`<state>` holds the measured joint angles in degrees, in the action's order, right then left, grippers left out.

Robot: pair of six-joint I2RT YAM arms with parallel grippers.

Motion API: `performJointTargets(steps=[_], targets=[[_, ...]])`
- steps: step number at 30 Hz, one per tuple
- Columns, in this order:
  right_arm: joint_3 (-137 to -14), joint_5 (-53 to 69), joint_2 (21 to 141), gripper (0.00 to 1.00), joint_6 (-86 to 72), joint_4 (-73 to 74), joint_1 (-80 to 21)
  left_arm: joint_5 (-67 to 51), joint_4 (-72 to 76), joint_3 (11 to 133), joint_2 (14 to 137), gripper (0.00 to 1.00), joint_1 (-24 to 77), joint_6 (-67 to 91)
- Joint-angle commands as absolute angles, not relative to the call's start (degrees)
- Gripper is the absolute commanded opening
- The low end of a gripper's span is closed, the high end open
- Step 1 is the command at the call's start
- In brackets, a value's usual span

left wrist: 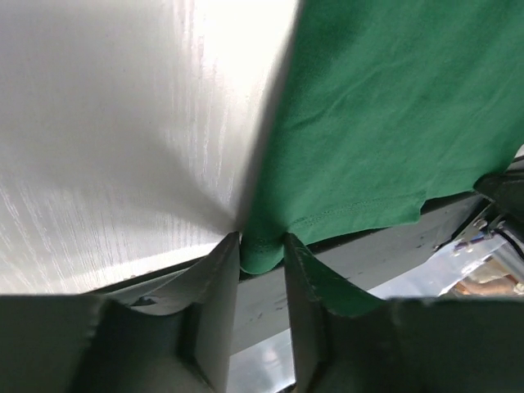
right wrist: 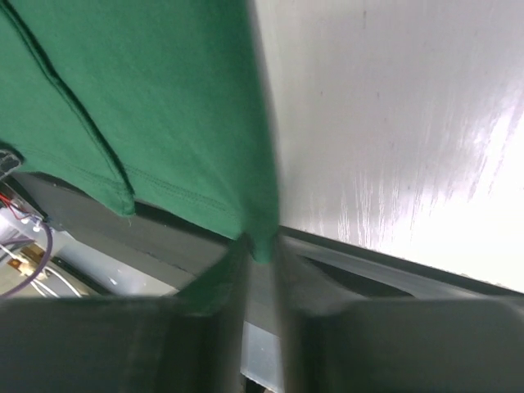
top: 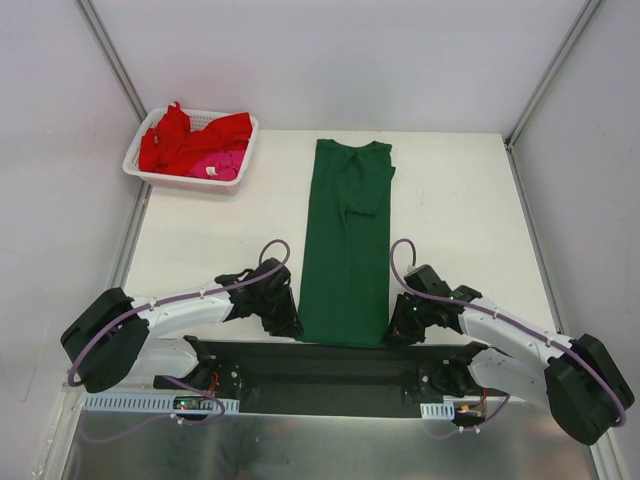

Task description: Fold and stack the t-shirts

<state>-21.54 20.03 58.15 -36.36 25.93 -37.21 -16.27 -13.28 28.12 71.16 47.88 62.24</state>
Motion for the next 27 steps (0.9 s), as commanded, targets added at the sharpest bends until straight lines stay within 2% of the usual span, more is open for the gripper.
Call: performJointTargets(steps=[1,2,3,11,16,27], targets=[[-21.9,18.8,59.1,0.08,-37.9,24.8,-37.9,-17.0,-12.1,28.7,71.4,0.21,47.1,61.4],[-22.1,18.6,59.1,0.03,-37.8,25.0,-38.0,-17.1,-12.2,28.9,71.4,0.06,47.1,61.4],[-22.7,18.1,59.1,0.01,-37.6,25.3,-38.0,-17.2,-12.0,28.9,71.3,0.0,47.1,61.3],[-28.1,16.0,57.6,0.01,-36.1,31.5,-37.8,-17.9,-12.2,30.4,69.8,0.0,46.7,60.7],[-35.5,15.8,57.2,0.01,-33.6,34.0,-36.5,-19.7,-12.6,34.1,69.0,0.0,42.6,57.2],[-52.7,18.1,65.6,0.01,-21.5,38.3,-23.1,-17.6,-18.2,53.6,74.4,0.0,34.4,44.4]])
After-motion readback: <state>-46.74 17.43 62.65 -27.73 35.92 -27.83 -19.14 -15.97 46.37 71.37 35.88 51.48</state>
